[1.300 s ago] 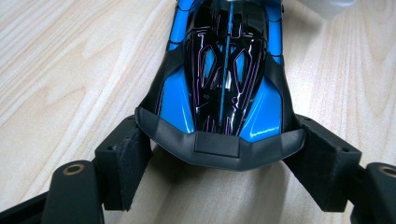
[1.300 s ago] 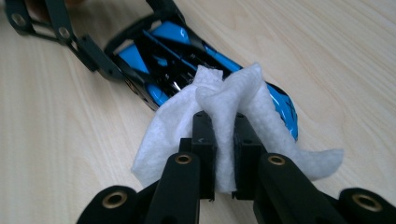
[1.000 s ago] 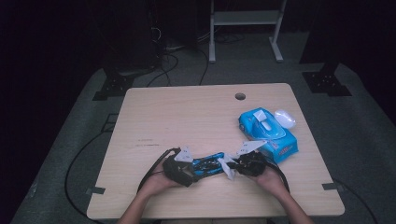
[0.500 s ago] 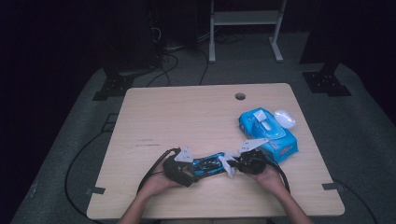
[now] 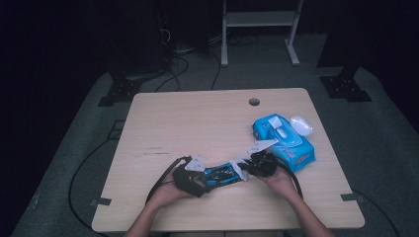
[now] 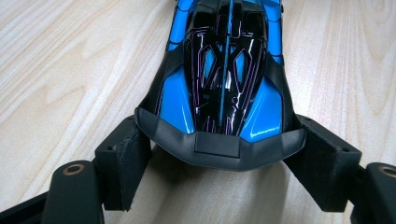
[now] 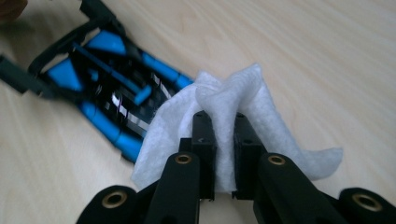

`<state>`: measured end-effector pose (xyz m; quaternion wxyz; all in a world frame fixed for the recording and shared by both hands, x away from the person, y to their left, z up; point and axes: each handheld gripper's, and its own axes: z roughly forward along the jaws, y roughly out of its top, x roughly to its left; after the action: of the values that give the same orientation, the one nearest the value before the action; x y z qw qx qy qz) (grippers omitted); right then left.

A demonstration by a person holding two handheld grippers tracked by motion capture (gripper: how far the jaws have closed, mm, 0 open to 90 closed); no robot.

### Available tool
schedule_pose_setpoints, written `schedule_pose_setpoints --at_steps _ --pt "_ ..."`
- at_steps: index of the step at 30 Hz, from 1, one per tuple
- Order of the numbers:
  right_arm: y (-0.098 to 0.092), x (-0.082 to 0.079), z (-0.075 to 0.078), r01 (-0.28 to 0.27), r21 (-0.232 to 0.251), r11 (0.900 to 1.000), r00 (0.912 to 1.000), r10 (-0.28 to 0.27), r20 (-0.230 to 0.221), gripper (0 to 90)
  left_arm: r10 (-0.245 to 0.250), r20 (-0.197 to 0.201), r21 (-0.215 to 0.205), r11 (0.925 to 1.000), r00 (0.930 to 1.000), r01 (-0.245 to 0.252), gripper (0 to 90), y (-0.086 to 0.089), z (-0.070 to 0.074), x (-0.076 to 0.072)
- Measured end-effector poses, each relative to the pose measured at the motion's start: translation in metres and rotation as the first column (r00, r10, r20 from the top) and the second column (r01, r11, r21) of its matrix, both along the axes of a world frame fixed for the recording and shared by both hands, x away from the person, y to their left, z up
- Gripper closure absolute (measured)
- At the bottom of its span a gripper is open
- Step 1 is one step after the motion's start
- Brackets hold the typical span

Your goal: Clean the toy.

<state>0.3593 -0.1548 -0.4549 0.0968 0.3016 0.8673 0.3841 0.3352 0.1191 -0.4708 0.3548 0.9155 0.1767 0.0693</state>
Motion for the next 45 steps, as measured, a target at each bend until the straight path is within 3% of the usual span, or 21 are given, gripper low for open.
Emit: schedule_pose_setpoints --at_steps 2,4,7,10,14,18,21,22,23,26,28,33,38,39,41,44,45 --pt "0.003 0.007 -0.001 0.002 0.013 1.0 0.9999 -0.002 -0.016 82.0 0.001 -0.009 -0.001 1.0 1.0 -0.001 25.1 0.001 0.0 0.001" --pt "0.0 0.008 -0.001 0.016 -0.015 1.0 0.9999 -0.016 -0.006 82.0 0.002 -0.006 -0.001 1.0 1.0 -0.002 25.1 0.001 0.0 0.0" --pt "-0.02 0.002 -0.007 0.043 -0.017 0.999 0.9984 -0.043 -0.037 82.0 0.0 -0.006 -0.002 1.0 1.0 0.0 25.1 0.001 0.0 0.001" --pt "-0.027 -0.004 -0.01 0.039 -0.031 0.999 0.9977 -0.041 -0.055 82.0 0.002 -0.004 -0.001 1.0 1.0 -0.002 25.1 0.001 0.0 0.0" --pt "-0.031 -0.019 -0.008 0.001 -0.011 1.0 0.998 -0.002 -0.062 82.1 -0.001 0.0 0.004 1.0 1.0 0.001 25.1 0.0 0.0 0.001" --pt "-0.021 -0.025 -0.001 -0.044 0.014 0.999 0.9971 0.045 -0.061 82.1 0.003 0.002 -0.001 1.0 1.0 -0.003 25.1 -0.002 0.0 0.0" --pt "0.003 -0.031 0.009 -0.106 0.041 0.994 0.9939 0.107 -0.026 82.1 0.004 0.002 -0.001 1.0 1.0 -0.004 25.1 -0.002 0.0 0.0" --pt "0.003 -0.031 0.009 -0.106 0.041 0.994 0.9939 0.107 -0.026 82.1 0.004 0.002 -0.001 1.0 1.0 -0.004 25.1 -0.002 0.0 0.0" --pt "0.021 -0.036 0.01 -0.155 0.037 0.987 0.9878 0.155 -0.008 82.1 0.007 -0.001 -0.004 1.0 1.0 -0.007 25.1 -0.002 0.0 0.0" --pt "0.036 -0.041 0.01 -0.188 -0.026 0.982 0.9818 0.189 0.023 82.0 0.003 0.0 0.001 1.0 1.0 -0.003 25.1 0.0 0.0 0.0" --pt "0.031 -0.039 0.009 -0.17 -0.037 0.985 0.985 0.171 0.025 82.1 0.004 0.001 0.005 1.0 1.0 -0.004 25.1 0.0 0.0 -0.001" --pt "-0.001 -0.03 0.006 -0.061 -0.046 0.997 0.9978 0.062 0.024 82.1 -0.004 0.008 0.009 1.0 1.0 0.004 25.2 -0.001 0.0 0.0" --pt "0.007 -0.033 0.005 -0.09 -0.017 0.996 0.9957 0.09 0.022 82.1 -0.003 0.005 0.007 1.0 1.0 0.003 25.2 -0.002 0.0 0.0" --pt "0.021 -0.036 0.005 -0.139 -0.026 0.99 0.9898 0.139 0.029 82.0 0.003 0.004 0.008 1.0 1.0 -0.003 25.2 -0.002 0.0 0.0" --pt "0.026 -0.038 0.006 -0.156 -0.04 0.987 0.987 0.158 0.032 82.1 0.006 0.0 0.005 1.0 1.0 -0.006 25.2 -0.001 0.0 0.0" --pt "0.019 -0.034 0.007 -0.137 -0.051 0.989 0.9898 0.139 0.031 82.1 -0.001 0.005 0.01 1.0 1.0 0.001 25.2 0.0 0.0 0.0" --pt "0.002 -0.028 0.006 -0.083 -0.032 0.996 0.9964 0.084 0.013 82.1 -0.004 0.003 0.006 1.0 1.0 0.004 25.2 0.0 0.0 0.001"
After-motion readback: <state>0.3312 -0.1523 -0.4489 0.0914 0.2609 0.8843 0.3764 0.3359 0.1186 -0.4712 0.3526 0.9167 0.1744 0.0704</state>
